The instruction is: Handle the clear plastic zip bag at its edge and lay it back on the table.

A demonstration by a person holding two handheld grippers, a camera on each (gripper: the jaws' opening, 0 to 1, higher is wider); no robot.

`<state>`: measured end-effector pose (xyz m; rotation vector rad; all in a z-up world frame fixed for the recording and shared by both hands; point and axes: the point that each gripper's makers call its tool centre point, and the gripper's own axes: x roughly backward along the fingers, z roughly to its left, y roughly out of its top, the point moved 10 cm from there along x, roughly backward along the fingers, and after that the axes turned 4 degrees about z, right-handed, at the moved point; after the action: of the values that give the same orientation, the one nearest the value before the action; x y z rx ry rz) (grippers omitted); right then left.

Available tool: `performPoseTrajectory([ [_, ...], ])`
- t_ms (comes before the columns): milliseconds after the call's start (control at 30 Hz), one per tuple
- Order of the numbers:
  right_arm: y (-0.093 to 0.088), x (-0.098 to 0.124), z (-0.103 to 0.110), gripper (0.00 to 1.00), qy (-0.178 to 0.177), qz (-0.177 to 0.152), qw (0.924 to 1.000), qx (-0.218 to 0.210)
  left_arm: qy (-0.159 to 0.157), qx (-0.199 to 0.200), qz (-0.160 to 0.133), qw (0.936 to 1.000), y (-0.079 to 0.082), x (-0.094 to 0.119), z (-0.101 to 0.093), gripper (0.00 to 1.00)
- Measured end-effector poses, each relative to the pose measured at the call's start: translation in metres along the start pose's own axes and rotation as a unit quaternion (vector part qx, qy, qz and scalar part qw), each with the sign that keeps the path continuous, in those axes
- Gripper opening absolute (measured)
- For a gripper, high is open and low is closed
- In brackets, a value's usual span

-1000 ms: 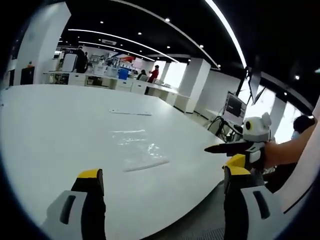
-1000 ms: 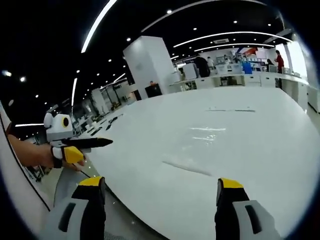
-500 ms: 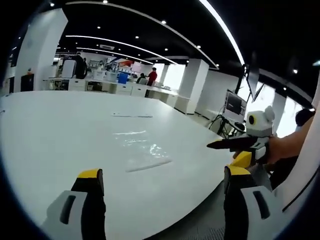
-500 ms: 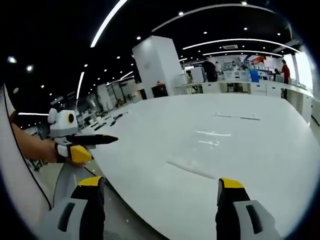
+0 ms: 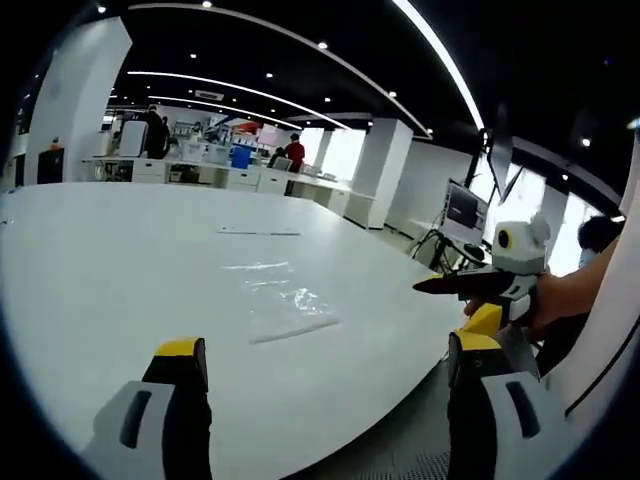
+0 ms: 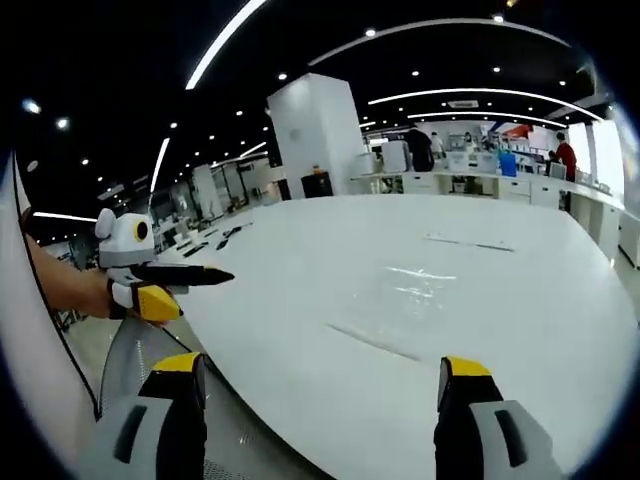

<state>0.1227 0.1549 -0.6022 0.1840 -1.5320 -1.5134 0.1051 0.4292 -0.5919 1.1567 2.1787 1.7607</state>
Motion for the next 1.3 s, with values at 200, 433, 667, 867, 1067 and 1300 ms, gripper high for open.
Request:
performPoseTrajectory([
  [200,-0.0012,-0.0002,0.0010,0.97,-0.001,0.000,1.0000,0.001,-0.002,0.006,-0.004,1.0000,-0.0005,-0.0001,0.0017,0.99],
  [433,-0.0027,-0.0005,0.0002,0.98,0.003,-0.002,1.0000,0.001,-0.006,0.007,-0.008,0.9999,-0.0006,0.0019,0.0017,0.99],
  [667,-0.0031,-0.0007,0.0007,0.98,0.004,-0.003,1.0000,-0.001,-0.009,0.002,-0.009,0.9999,-0.0015,0.0023,0.0013,0.99],
  [867,-0.0033,-0.0006,0.0013,0.98,0.004,-0.004,1.0000,0.000,-0.015,-0.004,-0.004,0.9999,-0.0030,0.0028,-0.0024,0.99],
  [1067,-0.0033,-0.0010,0.0025,0.97,0.005,-0.003,1.0000,0.003,-0.016,-0.008,-0.001,0.9998,-0.0034,0.0024,-0.0018,0.98],
  [1300,-0.0040,-0.0015,0.0021,0.97,0.006,-0.002,1.0000,0.004,-0.016,-0.009,0.001,0.9998,-0.0034,0.0026,-0.0026,0.98],
])
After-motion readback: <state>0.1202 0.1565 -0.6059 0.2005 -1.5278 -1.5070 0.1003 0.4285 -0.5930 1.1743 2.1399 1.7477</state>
